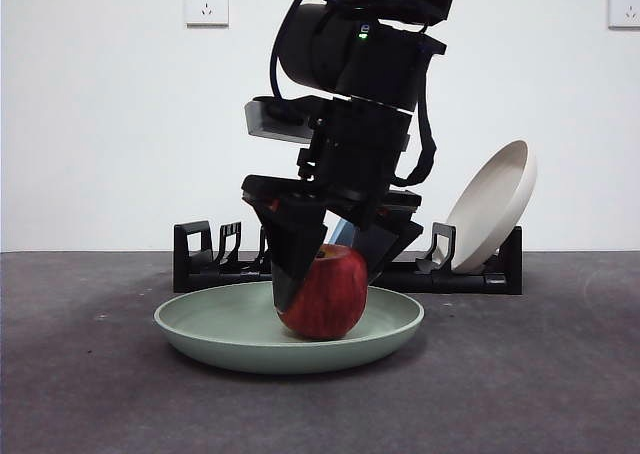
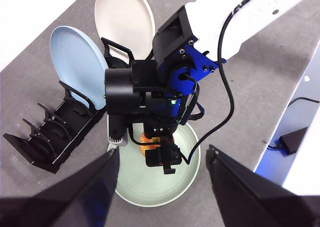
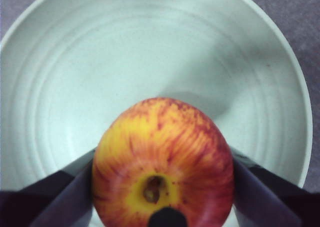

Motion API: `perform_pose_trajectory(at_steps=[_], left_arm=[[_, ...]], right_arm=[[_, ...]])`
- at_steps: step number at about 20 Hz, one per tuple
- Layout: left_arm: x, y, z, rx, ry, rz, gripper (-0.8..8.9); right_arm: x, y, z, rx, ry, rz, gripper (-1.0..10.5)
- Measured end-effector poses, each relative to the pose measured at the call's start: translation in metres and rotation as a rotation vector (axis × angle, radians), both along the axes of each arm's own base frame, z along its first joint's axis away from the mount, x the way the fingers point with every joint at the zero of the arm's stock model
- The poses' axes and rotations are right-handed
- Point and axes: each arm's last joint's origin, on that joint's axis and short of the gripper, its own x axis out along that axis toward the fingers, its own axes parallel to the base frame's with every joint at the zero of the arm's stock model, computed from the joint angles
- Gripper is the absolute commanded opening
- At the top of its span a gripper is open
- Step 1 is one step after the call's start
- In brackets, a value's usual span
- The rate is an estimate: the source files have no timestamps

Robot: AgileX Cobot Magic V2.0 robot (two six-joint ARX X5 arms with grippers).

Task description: Take the green plate from the plate rack,put the plate on the table,take the apple from the table,put the apple in the plate

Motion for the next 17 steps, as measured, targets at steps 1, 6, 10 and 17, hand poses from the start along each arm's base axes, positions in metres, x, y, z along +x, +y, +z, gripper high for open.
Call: perform_pose_trajectory(at_steps=[1, 6, 10, 17], left_arm=[[0.000, 0.000, 0.000, 0.001, 0.000, 0.000, 2.91], [0.000, 0.000, 0.000, 0.003, 0.001, 0.000, 2.91], [0.000, 0.000, 0.000, 0.003, 0.002, 0.000, 2.91], [-0.001, 0.003, -0.004, 0.046, 0.023, 0.000, 2.91]], right_arm=[[0.000, 0.000, 0.000, 0.000, 0.000, 0.000, 5.4], [-0.002, 0.000, 0.006, 0.009, -0.011, 0.004, 5.5], [-0.015, -0.012, 0.047, 0.059, -0.065, 0.003, 5.4], [-0.084, -0.076, 0.138, 0.053, -0.053, 0.005, 5.3]])
